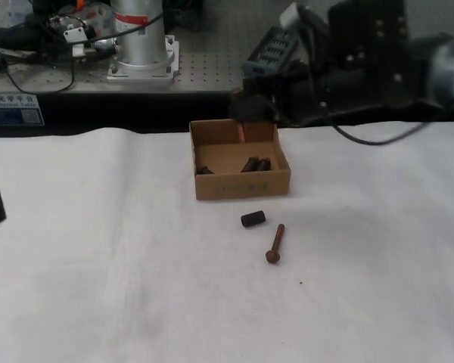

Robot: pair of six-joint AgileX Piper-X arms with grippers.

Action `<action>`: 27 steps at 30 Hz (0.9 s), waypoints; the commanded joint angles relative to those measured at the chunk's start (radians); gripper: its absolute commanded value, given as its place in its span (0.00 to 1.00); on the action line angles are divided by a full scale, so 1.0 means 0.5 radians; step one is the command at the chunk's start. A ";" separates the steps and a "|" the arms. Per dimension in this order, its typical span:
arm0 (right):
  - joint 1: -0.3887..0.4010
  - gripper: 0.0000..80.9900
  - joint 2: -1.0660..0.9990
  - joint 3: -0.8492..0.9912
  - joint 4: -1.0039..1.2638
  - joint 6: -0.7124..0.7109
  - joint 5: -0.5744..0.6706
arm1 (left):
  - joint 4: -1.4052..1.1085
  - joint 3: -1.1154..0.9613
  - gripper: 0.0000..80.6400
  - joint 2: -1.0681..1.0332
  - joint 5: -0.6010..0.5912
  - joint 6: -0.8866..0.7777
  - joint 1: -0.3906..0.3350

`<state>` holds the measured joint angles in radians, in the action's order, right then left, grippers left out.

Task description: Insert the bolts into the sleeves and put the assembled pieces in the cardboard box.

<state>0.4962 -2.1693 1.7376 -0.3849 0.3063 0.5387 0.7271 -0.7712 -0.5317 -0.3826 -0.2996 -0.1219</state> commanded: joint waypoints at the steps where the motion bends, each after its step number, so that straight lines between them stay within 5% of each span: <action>1: -0.015 0.03 -0.063 0.110 -0.087 -0.016 -0.037 | 0.046 -0.008 0.62 0.016 0.064 0.063 0.003; 8: -0.014 0.03 -0.541 0.770 -0.615 -0.031 -0.208 | 0.046 -0.008 0.62 0.016 0.078 0.135 0.003; 17: -0.014 0.00 -0.582 0.945 -0.643 -0.220 -0.372 | 0.051 -0.008 0.51 0.016 0.082 0.159 0.003; 23: -0.009 0.40 -0.582 1.039 -0.736 -0.228 -0.414 | 0.051 -0.008 0.51 0.016 0.082 0.302 0.003; 27: -0.002 0.36 -0.582 1.097 -0.834 -0.258 -0.445 | 0.051 -0.008 0.51 0.016 0.082 0.302 0.003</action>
<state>0.4962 -2.4805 2.2688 -0.7836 0.1938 0.3174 0.7521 -0.7712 -0.5317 -0.3537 -0.1630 -0.1219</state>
